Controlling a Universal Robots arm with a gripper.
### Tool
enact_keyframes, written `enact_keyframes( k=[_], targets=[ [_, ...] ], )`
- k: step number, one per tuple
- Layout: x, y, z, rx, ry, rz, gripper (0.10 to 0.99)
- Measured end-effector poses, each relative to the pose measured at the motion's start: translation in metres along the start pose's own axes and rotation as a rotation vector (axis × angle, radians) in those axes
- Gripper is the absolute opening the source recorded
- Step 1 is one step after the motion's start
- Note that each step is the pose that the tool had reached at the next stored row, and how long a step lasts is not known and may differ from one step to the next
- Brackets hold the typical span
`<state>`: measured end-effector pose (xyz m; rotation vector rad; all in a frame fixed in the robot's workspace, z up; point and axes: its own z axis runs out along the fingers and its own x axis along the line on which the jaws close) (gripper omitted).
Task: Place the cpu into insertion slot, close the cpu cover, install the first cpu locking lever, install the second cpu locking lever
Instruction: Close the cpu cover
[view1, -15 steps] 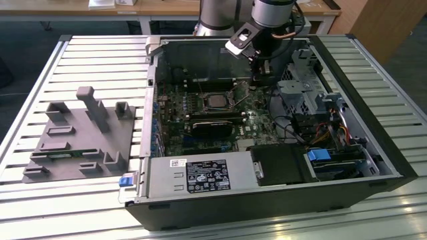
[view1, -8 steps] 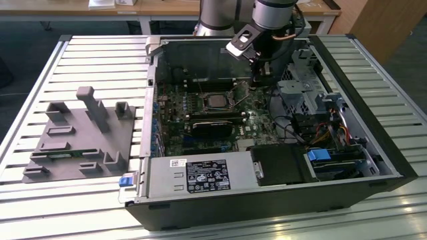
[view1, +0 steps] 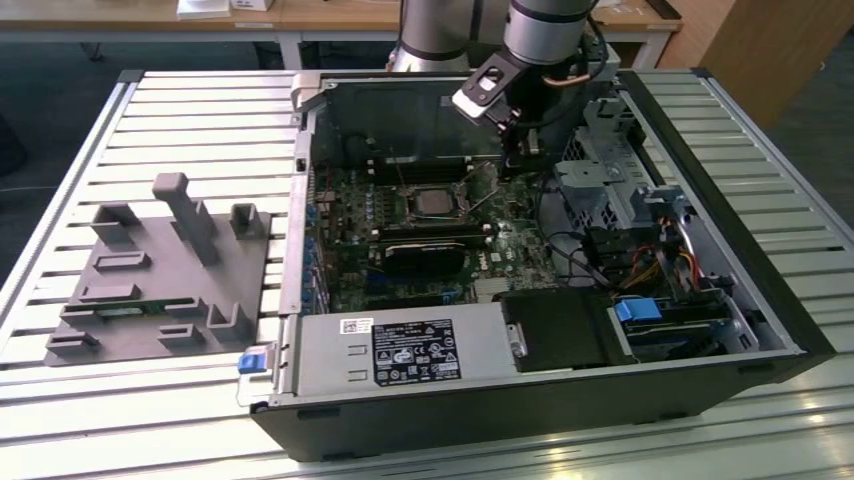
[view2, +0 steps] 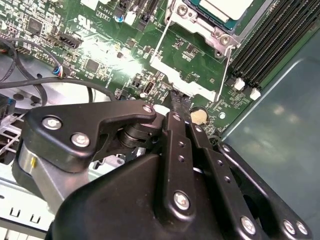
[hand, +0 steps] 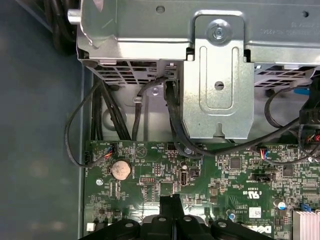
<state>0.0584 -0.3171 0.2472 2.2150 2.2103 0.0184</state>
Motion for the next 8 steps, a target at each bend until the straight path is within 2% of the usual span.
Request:
enact_keyframes(
  k=[8],
  targets=[
    [0.0000, -0.0044, 0.0003, 0.000, 0.0003, 0.000, 0.106]
  ],
)
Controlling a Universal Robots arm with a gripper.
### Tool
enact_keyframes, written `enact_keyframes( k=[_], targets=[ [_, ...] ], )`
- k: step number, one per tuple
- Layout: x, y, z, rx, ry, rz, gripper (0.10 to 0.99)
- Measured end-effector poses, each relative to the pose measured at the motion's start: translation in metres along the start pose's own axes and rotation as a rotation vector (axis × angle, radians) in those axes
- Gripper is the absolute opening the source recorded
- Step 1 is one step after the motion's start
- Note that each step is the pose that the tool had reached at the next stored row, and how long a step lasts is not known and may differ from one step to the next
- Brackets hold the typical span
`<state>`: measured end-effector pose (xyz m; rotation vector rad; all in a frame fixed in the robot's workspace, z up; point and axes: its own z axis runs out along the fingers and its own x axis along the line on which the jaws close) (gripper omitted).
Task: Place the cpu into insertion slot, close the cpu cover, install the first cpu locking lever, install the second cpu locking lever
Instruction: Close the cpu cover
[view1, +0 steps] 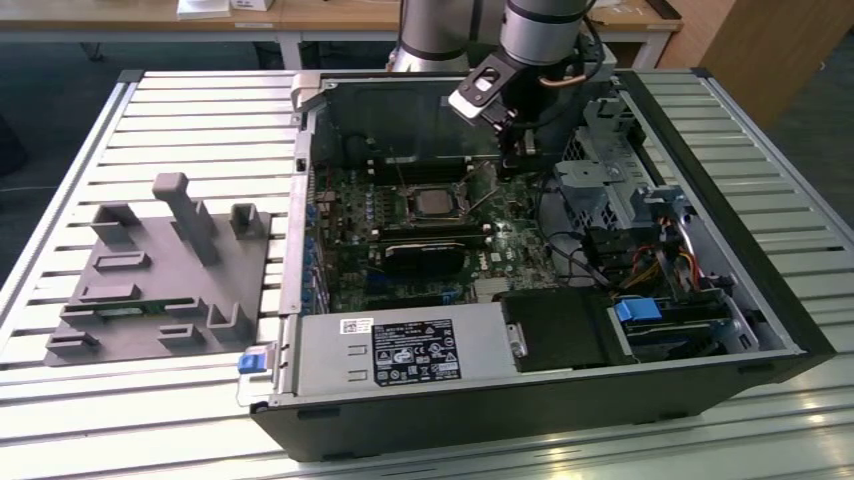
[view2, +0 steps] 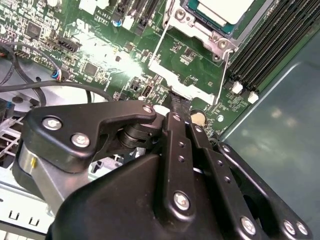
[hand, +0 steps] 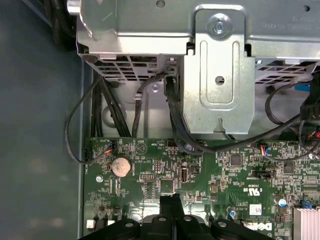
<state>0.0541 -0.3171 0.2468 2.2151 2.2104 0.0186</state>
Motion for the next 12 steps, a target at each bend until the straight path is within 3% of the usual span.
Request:
enact_keyframes(
  k=[12],
  targets=[
    [0.0000, -0.0104, -0.0001, 0.000, 0.0001, 0.000, 0.106]
  ],
)
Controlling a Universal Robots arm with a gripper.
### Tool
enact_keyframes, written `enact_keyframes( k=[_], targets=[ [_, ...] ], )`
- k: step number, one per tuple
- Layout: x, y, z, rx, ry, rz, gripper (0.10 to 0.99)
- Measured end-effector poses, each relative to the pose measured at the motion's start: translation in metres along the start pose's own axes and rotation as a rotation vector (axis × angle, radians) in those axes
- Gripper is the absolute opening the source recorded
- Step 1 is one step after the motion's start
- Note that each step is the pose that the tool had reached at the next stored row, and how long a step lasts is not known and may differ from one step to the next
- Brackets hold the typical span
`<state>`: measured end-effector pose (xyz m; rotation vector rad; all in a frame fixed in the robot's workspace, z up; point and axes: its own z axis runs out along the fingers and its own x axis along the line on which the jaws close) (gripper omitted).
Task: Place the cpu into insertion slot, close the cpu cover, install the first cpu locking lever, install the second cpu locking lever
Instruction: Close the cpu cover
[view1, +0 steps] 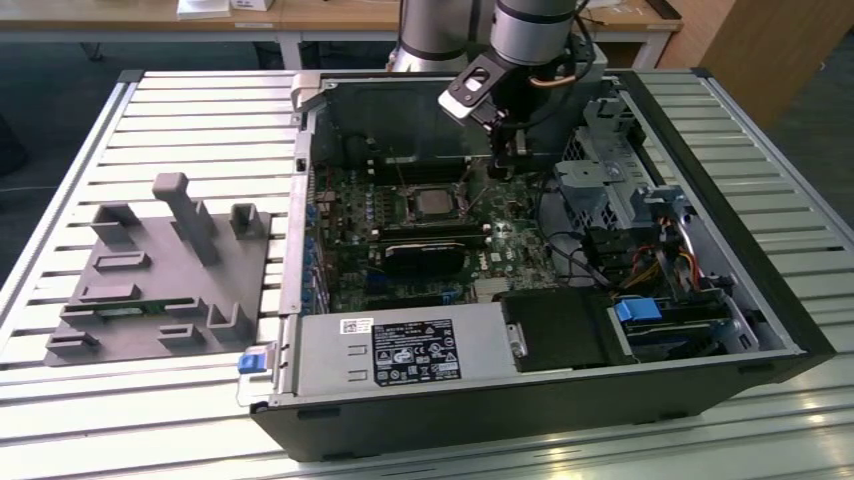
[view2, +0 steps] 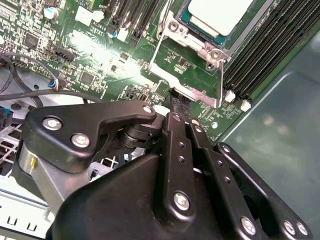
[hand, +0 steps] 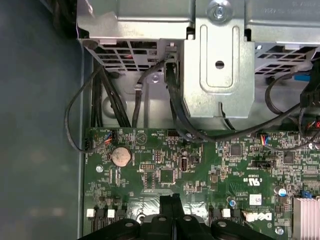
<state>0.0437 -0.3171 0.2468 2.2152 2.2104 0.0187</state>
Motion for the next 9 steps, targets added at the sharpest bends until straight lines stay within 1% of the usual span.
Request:
enact_keyframes(
  k=[9],
  targets=[
    [0.0000, -0.0064, 0.0001, 0.000, -0.0001, 0.000, 0.106]
  ],
)
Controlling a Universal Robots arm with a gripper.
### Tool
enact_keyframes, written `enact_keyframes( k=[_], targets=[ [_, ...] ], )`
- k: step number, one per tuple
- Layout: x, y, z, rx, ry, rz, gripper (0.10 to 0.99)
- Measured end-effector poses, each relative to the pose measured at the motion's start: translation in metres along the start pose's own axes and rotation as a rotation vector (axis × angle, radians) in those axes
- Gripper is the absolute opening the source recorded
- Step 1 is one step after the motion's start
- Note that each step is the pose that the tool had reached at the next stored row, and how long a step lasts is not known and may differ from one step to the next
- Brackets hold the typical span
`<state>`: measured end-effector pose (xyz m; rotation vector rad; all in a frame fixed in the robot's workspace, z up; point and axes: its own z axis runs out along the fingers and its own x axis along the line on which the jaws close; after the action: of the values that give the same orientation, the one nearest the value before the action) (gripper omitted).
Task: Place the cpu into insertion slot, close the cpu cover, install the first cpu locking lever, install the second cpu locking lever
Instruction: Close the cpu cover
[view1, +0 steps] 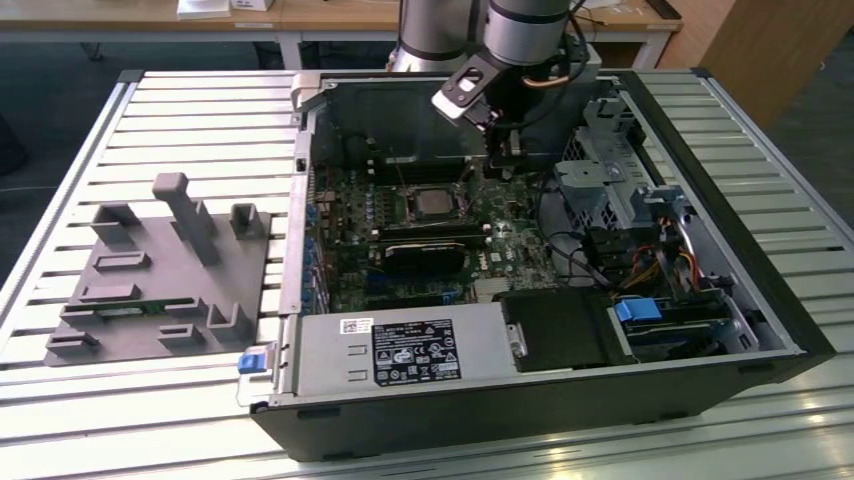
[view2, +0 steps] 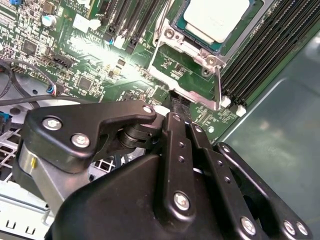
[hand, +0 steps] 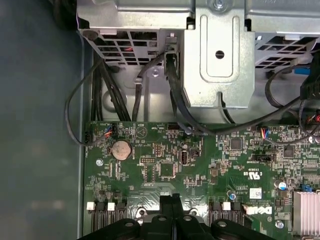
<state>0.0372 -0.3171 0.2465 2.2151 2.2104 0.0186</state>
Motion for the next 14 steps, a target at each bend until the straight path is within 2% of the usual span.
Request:
enact_keyframes(
  k=[9, 14],
  targets=[
    [0.0000, -0.0052, 0.0004, 0.000, 0.0001, 0.000, 0.106],
    [0.0000, -0.0122, 0.0006, 0.000, 0.0000, 0.000, 0.106]
  ],
)
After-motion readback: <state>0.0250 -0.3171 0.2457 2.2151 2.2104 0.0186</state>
